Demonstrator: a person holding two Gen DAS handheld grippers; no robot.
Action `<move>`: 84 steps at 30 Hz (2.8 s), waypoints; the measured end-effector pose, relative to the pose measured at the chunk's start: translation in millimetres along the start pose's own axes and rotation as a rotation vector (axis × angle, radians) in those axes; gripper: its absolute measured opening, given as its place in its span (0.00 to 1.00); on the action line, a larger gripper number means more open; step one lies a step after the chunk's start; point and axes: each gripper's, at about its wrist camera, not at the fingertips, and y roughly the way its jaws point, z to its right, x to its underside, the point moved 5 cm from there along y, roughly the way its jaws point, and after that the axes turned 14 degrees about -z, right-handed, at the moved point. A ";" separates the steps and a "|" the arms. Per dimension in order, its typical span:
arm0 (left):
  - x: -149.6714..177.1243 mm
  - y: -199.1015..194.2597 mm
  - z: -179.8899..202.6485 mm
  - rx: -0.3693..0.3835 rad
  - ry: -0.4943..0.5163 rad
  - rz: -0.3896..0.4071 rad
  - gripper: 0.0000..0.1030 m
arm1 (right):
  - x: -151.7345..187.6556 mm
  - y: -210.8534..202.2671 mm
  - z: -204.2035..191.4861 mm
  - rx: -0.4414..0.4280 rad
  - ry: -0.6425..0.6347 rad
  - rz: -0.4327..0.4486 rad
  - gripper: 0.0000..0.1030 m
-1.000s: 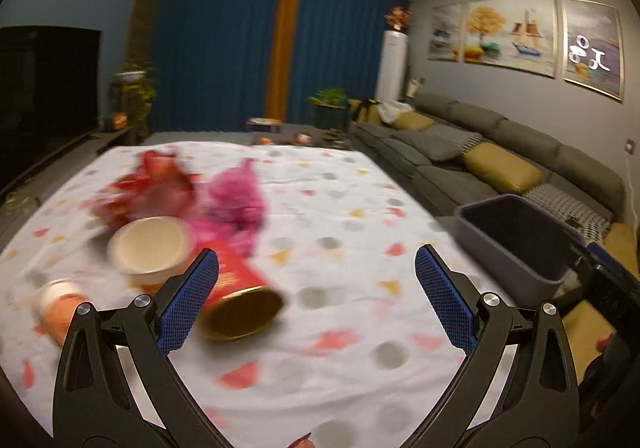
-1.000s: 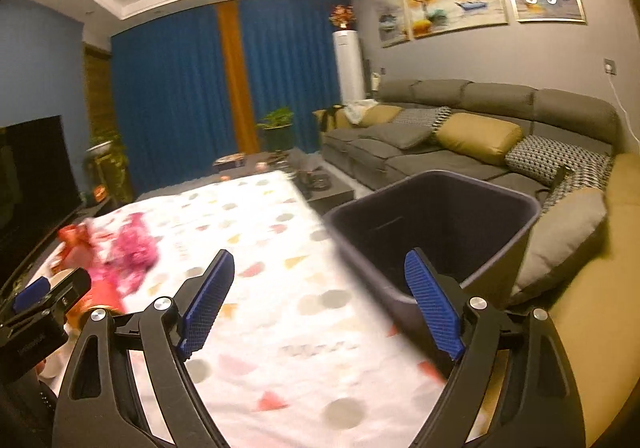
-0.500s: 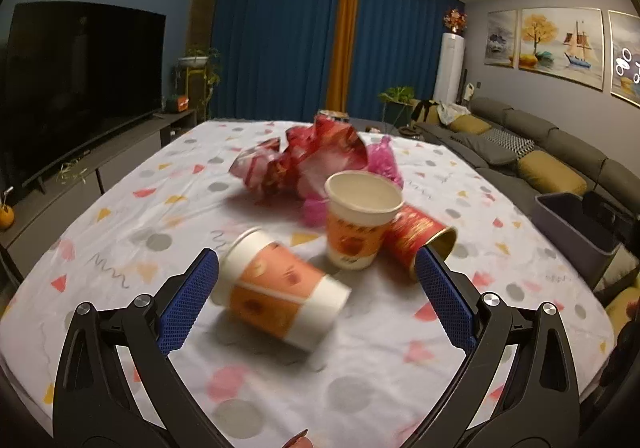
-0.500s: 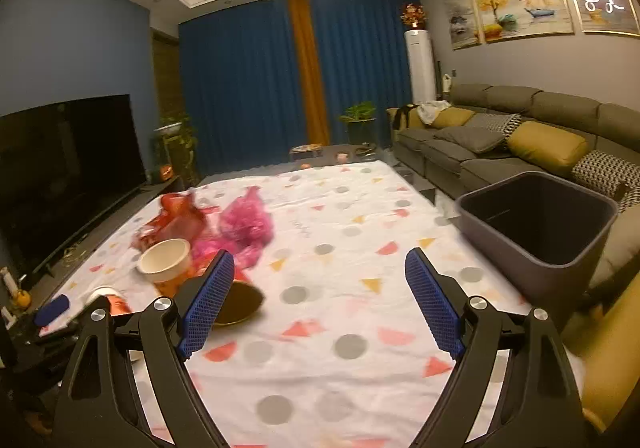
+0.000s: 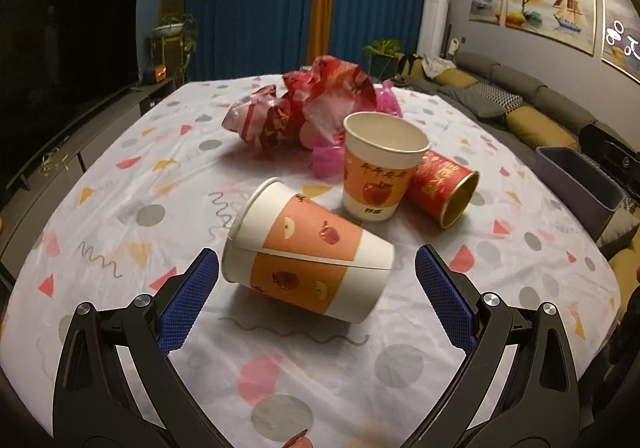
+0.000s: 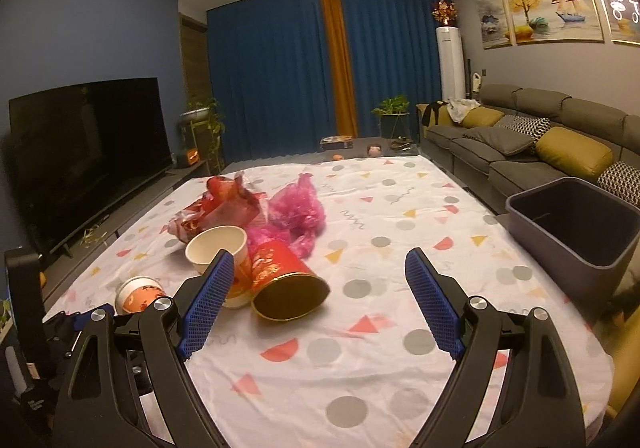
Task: Collect trash
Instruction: 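Close the left gripper around the orange paper cup lying on its side, then grasp the upright orange paper cup with the right gripper while the left holds its cup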
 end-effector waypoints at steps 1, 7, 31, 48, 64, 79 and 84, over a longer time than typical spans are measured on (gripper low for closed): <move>-0.3 1.0 -0.7 0.000 0.000 -0.003 0.94 | -0.2 2.1 -2.8 -0.003 -0.004 -0.003 0.82; -3.6 10.8 -4.5 0.026 -0.004 -0.039 0.94 | -1.6 13.7 -16.0 -0.019 -0.024 -0.022 0.82; -14.3 2.3 -60.5 0.058 -0.150 0.000 0.90 | -14.4 80.9 -79.5 -0.046 -0.120 -0.107 0.82; -18.3 -2.6 -95.4 0.055 -0.205 0.012 0.90 | -17.1 137.1 -103.5 -0.017 -0.131 -0.171 0.81; -21.2 0.5 -99.1 0.054 -0.216 0.004 0.90 | -20.2 136.4 -102.4 -0.057 -0.123 -0.166 0.63; -20.8 -9.6 -86.8 0.047 -0.200 0.012 0.90 | -18.9 77.7 -100.4 -0.147 -0.145 -0.086 0.63; -21.3 -15.8 -77.4 0.049 -0.189 0.021 0.90 | -21.6 56.5 -92.4 -0.164 -0.133 -0.054 0.63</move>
